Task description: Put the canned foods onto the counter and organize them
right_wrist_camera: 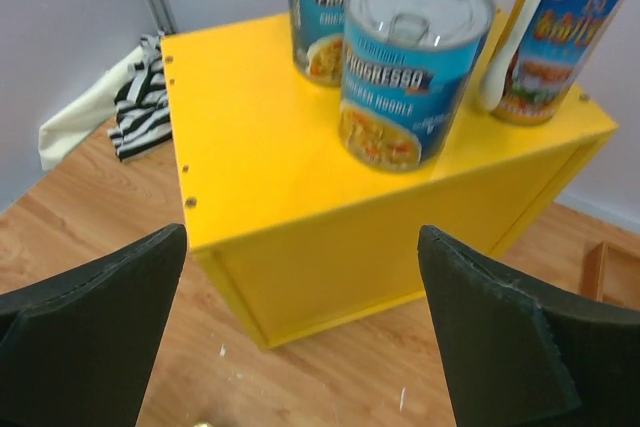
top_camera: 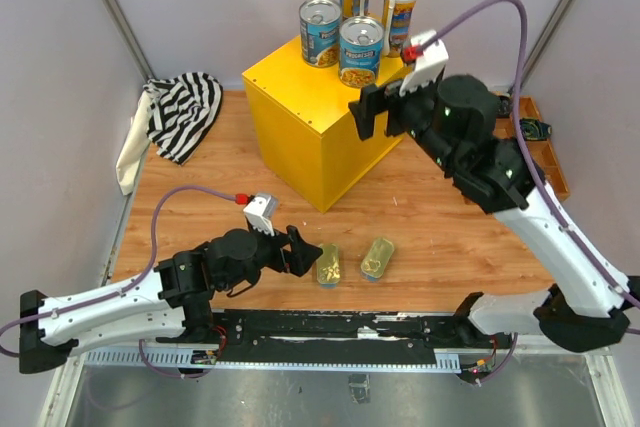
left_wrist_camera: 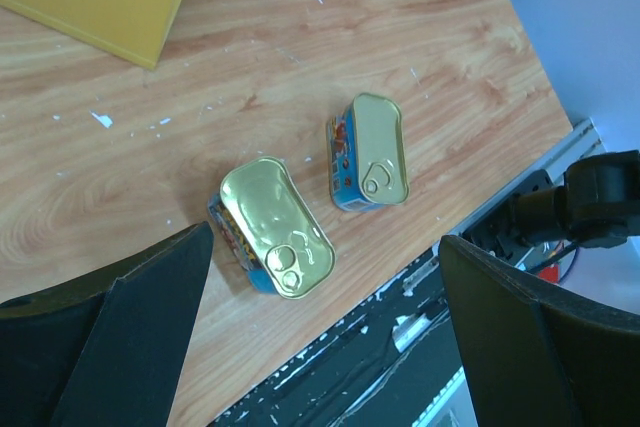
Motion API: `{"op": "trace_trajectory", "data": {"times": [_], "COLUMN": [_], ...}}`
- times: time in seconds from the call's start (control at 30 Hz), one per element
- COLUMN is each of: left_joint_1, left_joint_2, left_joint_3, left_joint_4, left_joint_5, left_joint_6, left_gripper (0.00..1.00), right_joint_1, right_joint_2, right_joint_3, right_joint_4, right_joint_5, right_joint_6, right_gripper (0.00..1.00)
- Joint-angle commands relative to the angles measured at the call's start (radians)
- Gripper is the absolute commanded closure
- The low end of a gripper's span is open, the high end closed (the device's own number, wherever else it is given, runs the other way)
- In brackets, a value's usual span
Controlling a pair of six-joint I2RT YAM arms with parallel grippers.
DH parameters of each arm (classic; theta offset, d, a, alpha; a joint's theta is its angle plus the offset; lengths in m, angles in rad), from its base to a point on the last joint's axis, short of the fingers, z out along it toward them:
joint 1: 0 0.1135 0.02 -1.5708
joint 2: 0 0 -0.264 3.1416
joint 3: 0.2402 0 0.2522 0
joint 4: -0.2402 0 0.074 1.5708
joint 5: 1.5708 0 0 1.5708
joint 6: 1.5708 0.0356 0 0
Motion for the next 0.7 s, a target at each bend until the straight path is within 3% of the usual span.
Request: {"op": "trace_trajectory", "data": {"times": [0.0, 0.07, 0.27, 0.67], "left_joint_1": [0.005, 0.004, 0.005, 0.003], "left_joint_2": [0.023, 0.051, 0.132, 0.263], "left_joint_3": [-0.022, -0.028, -0.064, -0.161], "left_joint_4": [0.018, 0.025, 0.074, 0.254], "left_joint_5": [0.045, 0.056, 0.086, 0.121], "left_joint_6": [-0.024, -0.022, -0.012, -0.060], "left_gripper": [0.01, 0.01, 0.01, 0.01], "right_joint_1": [0.123, 0.176, 0.257, 0.297], "right_joint_2": [-0.112, -0.165, -0.293, -0.351], "right_joint_3": [-0.183, -0.279, -0.525, -0.630], "right_joint_4": [-0.001, -0.010, -0.037, -0.158], "right_joint_5": [0.203, 0.302, 0.401, 0.480], "right_joint_6": [0.060, 0.111, 0.288, 0.443], "right_gripper": [0.01, 0.00, 0.00, 0.00]}}
